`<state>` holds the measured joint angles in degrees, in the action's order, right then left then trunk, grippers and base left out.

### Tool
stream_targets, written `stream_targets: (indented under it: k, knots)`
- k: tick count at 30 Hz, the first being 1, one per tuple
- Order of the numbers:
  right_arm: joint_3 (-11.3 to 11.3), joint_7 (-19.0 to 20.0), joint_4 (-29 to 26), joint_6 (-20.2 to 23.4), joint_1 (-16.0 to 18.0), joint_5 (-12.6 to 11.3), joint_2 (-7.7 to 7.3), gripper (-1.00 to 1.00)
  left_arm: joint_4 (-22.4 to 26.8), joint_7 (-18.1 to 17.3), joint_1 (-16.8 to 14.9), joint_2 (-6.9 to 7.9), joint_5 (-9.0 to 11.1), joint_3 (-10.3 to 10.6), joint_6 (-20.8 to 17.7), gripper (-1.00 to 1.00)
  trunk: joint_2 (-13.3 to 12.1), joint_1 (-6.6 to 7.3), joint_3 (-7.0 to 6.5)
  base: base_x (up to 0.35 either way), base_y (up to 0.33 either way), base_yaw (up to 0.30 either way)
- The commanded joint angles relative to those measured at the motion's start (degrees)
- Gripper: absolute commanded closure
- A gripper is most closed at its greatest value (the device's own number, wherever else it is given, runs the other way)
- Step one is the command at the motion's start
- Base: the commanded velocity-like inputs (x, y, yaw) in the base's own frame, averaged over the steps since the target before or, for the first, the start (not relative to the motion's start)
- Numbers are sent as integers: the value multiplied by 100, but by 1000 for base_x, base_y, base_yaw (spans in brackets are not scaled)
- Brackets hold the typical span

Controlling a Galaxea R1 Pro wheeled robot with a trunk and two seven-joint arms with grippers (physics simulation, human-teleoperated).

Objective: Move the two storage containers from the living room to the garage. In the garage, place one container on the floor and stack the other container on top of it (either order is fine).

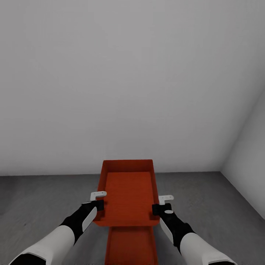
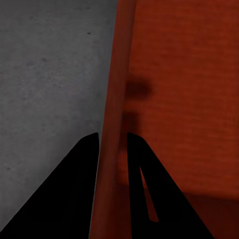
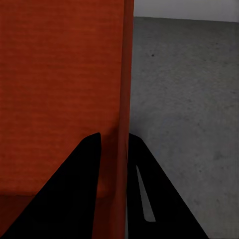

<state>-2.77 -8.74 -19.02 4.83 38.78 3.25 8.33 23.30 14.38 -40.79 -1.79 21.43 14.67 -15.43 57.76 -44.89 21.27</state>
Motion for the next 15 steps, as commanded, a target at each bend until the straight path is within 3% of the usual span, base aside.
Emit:
stream_targets:
  k: [1,15]
  knots:
    - [-48,40,-13,44,-2,-35,2,100,23,144,-8,3,-148,-403,-48,100,5,0,16,0,0,0]
    - [-41,39,-5,36,-2,-37,2,100,11,144,-8,4,-141,-403,-48,100,5,0,143,0,0,0]
